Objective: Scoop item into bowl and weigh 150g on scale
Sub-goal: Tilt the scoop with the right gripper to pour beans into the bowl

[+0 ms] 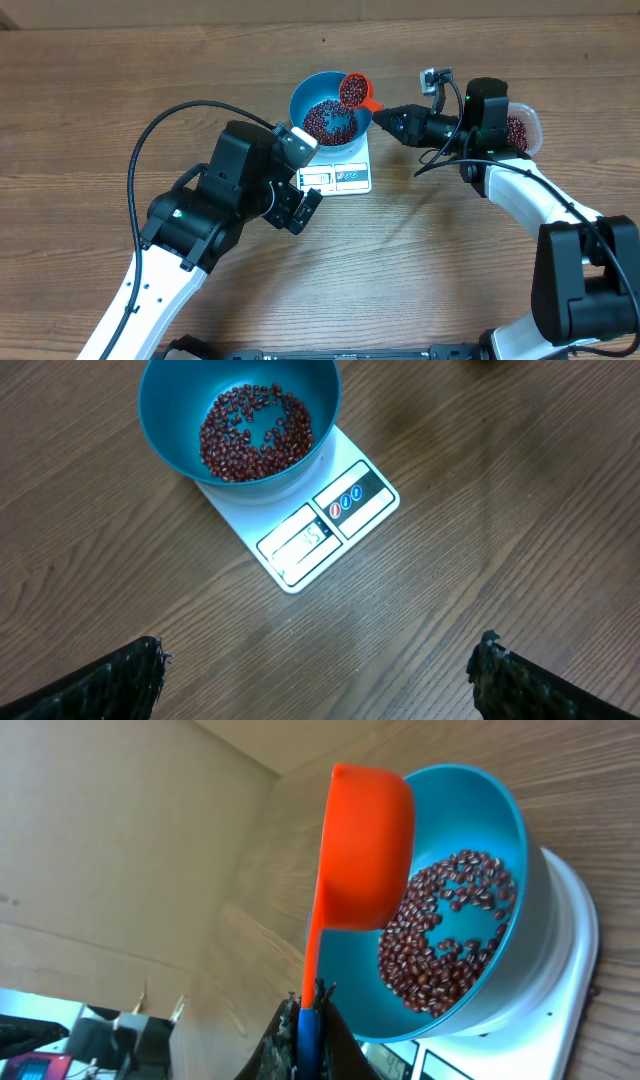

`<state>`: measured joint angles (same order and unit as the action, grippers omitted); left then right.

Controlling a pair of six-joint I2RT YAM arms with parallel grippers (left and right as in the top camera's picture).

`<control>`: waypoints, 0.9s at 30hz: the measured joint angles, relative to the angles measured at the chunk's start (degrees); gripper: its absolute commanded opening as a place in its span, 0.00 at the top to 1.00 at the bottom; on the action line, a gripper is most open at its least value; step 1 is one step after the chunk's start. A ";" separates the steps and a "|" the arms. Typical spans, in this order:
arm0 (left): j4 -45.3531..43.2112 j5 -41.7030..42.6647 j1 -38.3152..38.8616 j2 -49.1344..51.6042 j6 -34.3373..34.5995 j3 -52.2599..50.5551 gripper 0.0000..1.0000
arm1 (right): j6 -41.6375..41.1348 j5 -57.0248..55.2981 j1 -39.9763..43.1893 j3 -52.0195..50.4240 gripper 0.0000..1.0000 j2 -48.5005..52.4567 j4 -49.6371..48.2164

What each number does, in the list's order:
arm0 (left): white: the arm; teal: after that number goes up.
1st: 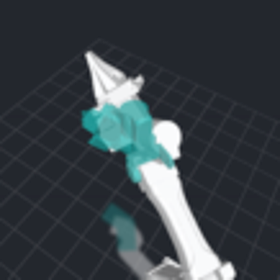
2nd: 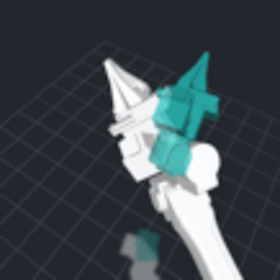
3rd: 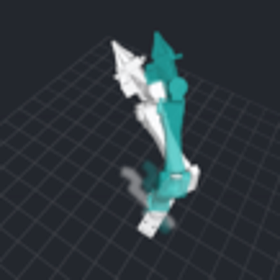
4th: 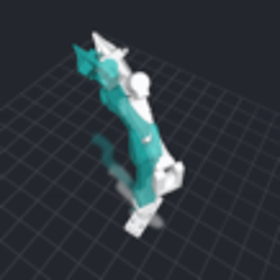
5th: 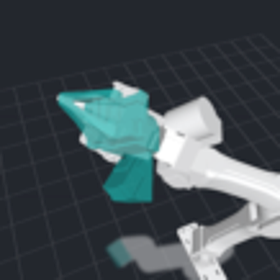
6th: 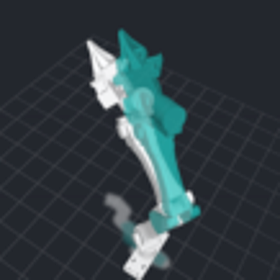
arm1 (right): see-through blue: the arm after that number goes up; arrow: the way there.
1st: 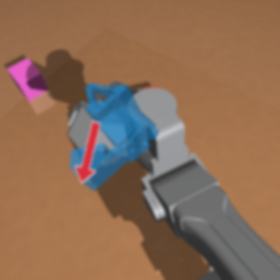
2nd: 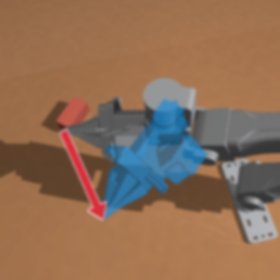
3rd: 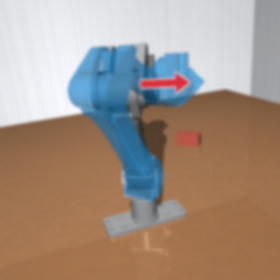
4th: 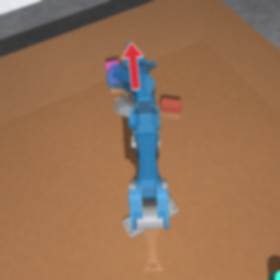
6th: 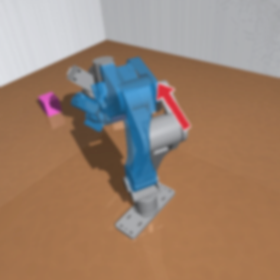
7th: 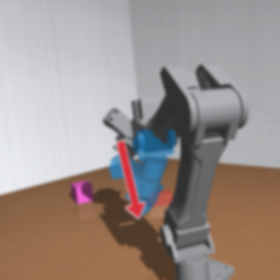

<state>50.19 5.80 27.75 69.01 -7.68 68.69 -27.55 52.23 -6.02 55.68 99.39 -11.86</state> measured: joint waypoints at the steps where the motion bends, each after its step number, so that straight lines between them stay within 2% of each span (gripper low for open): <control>1: 0.00 -0.02 0.00 0.00 0.00 0.00 0.00 | 0.24 -0.15 0.00 0.00 0.96 0.00 0.02; 9: 0.00 0.00 0.00 0.00 0.00 0.00 0.00 | 3.37 -0.61 0.00 0.00 0.96 0.00 0.04; 27: 0.00 0.00 0.00 0.00 0.00 0.00 0.01 | 25.88 -1.25 0.00 0.00 0.96 0.00 -0.04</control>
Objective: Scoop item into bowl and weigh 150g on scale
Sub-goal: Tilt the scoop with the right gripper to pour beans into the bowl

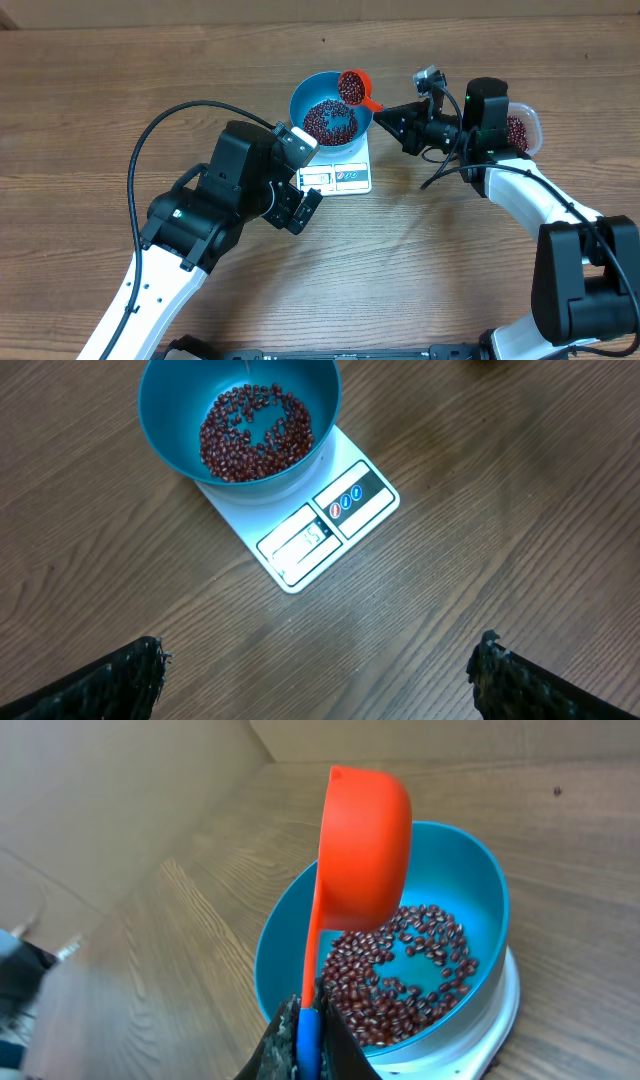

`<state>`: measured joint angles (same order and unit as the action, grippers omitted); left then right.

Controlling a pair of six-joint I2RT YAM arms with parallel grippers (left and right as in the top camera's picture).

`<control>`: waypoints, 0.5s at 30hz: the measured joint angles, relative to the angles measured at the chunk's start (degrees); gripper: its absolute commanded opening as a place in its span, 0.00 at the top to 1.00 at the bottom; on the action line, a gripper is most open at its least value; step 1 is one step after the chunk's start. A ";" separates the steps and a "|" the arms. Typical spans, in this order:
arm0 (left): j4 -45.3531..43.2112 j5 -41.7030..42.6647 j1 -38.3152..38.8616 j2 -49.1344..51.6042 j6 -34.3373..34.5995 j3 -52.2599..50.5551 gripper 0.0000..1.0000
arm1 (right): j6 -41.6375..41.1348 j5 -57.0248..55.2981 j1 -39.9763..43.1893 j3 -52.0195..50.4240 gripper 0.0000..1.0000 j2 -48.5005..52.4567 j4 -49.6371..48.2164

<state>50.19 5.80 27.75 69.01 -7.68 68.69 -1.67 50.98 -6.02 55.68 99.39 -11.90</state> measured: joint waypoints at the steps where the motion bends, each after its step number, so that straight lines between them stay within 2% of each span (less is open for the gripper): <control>1: 0.00 -0.02 0.00 0.00 0.00 0.00 0.00 | 0.79 -0.04 -0.02 0.00 0.96 0.00 0.00; 15: 0.00 0.00 0.00 0.00 0.00 0.00 0.00 | 16.37 -1.49 -0.02 0.00 0.96 0.00 -0.04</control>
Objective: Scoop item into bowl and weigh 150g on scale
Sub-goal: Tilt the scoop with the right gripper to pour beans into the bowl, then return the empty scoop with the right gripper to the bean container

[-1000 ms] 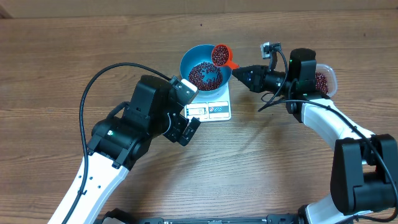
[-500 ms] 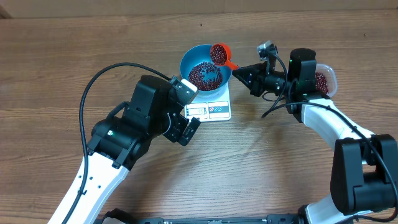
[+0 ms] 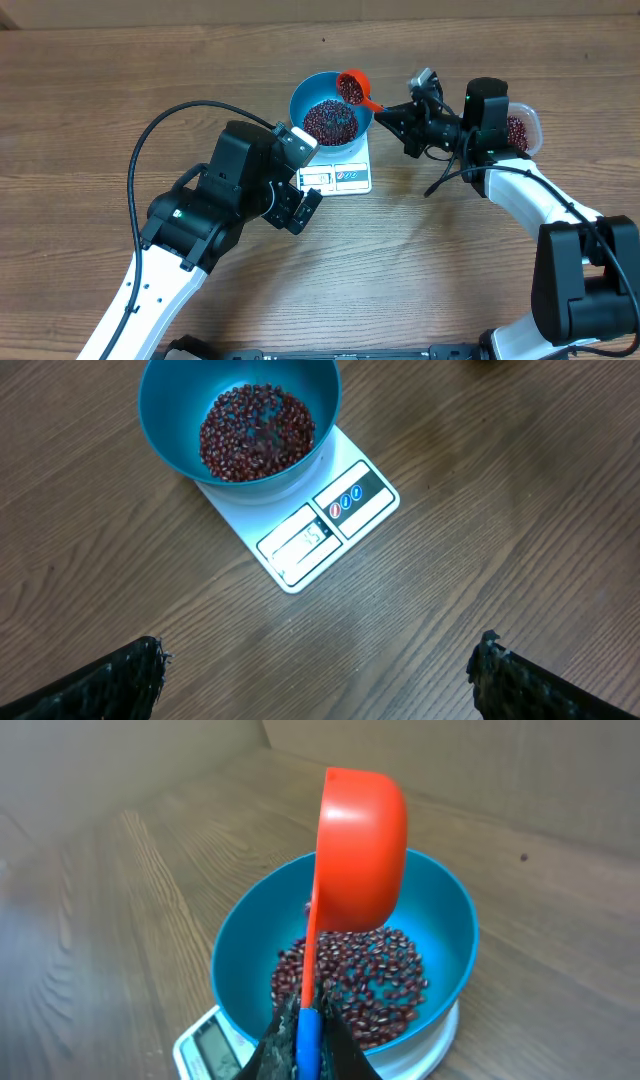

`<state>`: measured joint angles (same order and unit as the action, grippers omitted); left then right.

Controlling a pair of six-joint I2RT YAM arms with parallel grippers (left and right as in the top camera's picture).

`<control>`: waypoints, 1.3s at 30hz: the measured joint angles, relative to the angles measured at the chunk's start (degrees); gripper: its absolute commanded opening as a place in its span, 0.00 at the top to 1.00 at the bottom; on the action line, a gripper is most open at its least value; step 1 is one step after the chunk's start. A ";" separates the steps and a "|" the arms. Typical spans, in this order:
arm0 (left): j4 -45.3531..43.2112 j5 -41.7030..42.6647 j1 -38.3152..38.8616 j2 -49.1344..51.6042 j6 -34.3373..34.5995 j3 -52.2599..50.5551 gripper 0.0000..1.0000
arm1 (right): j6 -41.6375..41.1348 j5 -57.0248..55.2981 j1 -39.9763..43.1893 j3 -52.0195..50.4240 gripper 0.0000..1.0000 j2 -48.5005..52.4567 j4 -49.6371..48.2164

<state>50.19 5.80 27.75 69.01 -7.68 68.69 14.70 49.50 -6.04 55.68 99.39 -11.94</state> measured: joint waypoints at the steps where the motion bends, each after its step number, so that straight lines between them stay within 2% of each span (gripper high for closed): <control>1: 0.00 0.00 0.00 0.00 0.00 0.00 0.01 | 1.14 -0.02 0.00 0.00 0.96 0.00 0.04; 13: 0.00 0.00 0.00 0.00 0.00 0.00 0.01 | 17.14 -0.22 0.00 0.00 0.96 0.00 -0.04; 28: 0.00 -0.02 0.00 0.00 0.00 0.00 0.01 | 32.04 -0.22 0.00 0.00 0.96 0.00 -0.04; 34: 0.00 0.00 0.00 0.00 0.00 0.00 0.00 | 35.21 -0.44 0.02 0.00 0.96 0.00 -0.02; 39: 0.00 0.00 0.00 0.00 0.00 0.00 0.00 | 33.05 -0.44 0.02 0.00 0.96 0.00 -0.04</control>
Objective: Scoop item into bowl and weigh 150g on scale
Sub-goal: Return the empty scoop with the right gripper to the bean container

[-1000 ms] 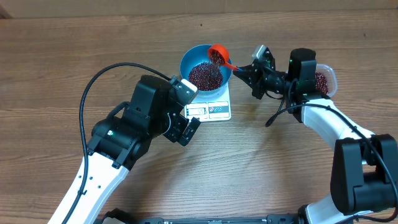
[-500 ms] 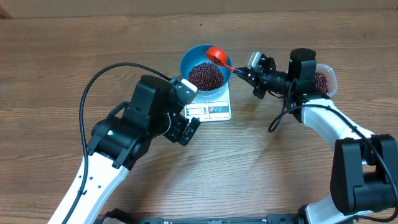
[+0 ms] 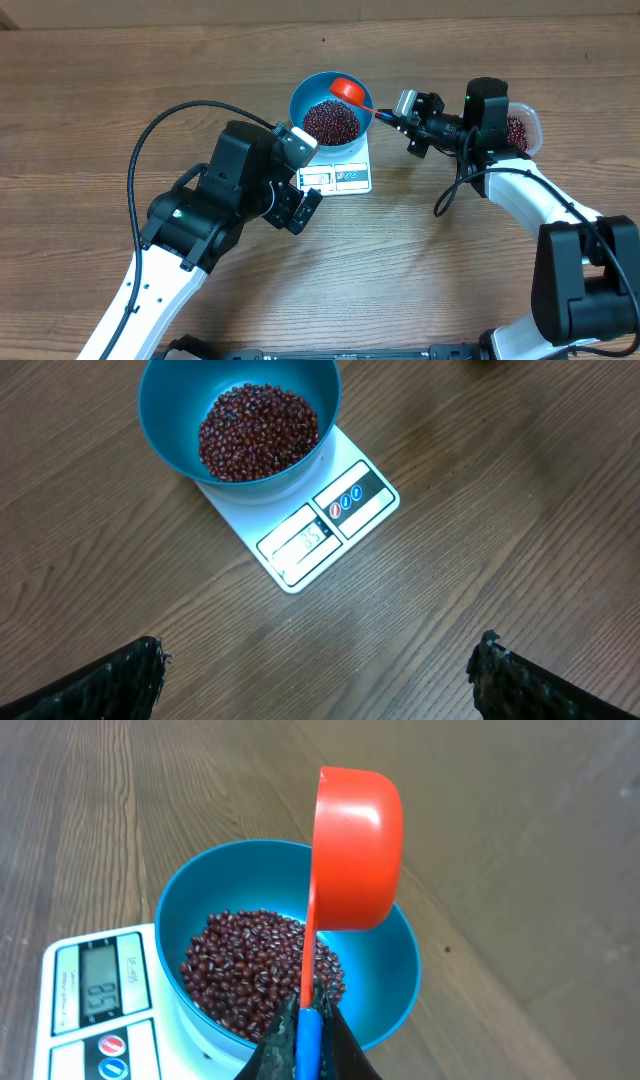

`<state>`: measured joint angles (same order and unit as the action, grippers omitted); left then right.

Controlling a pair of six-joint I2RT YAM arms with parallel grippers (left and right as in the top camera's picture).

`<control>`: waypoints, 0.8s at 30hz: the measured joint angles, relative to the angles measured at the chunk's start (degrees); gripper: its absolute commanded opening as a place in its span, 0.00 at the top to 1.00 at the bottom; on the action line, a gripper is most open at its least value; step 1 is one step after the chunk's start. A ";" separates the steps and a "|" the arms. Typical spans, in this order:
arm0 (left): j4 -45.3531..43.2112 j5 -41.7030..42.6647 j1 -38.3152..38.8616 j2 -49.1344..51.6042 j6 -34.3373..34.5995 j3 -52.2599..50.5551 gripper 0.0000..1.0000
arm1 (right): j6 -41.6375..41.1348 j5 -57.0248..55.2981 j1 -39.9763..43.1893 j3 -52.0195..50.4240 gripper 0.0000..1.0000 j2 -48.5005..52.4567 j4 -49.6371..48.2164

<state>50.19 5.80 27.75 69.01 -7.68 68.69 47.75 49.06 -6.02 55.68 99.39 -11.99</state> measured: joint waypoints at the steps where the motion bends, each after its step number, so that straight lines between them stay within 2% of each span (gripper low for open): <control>1: 0.00 0.00 0.00 0.00 0.00 0.00 0.00 | -1.31 0.02 0.00 0.00 0.96 0.00 0.00; 7: 0.00 0.00 0.00 0.00 0.00 0.00 0.01 | -15.08 -0.39 1.57 0.00 0.96 -0.26 0.22; 9: -0.02 0.00 0.00 0.00 0.00 0.00 0.01 | -21.07 -1.36 3.54 0.00 0.96 -1.57 1.42; 13: 0.02 0.00 0.00 0.00 0.00 0.00 0.00 | -27.87 -2.89 9.29 0.00 0.96 -6.60 7.23; 18: 0.00 -0.02 0.00 0.00 0.00 0.00 0.01 | -31.23 -7.52 18.12 0.15 0.96 -13.64 22.40; 24: 0.02 0.00 0.00 0.00 0.00 0.00 0.00 | -29.66 -16.63 25.20 0.11 0.96 -18.34 36.59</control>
<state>50.22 5.80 27.75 69.01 -7.68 68.69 18.09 32.42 19.18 55.79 81.06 24.60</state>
